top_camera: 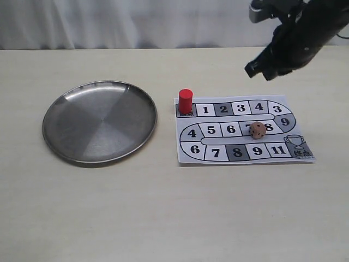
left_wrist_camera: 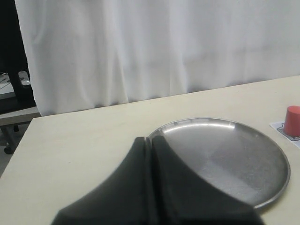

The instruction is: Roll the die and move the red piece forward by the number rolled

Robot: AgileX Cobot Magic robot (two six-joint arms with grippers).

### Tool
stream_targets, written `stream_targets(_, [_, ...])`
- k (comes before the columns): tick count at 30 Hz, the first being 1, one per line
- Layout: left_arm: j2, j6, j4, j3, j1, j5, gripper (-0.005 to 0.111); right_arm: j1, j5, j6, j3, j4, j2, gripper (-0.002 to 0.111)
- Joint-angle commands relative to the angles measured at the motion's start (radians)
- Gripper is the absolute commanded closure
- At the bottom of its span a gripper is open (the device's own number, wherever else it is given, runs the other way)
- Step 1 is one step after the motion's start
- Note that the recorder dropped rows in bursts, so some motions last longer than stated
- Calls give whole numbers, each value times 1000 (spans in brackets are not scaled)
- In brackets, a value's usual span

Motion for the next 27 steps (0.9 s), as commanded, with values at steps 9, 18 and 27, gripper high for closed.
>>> stream_targets(9, [-3, -1, 0, 2, -8, -9, 107, -60, -254, 4, 302, 1, 107, 104])
stream_targets(18, [-3, -1, 0, 2, -8, -9, 107, -60, -259, 7, 305, 1, 179, 104])
stream_targets(27, [-3, -1, 0, 2, -8, -9, 107, -60, -270, 7, 305, 5, 179, 104])
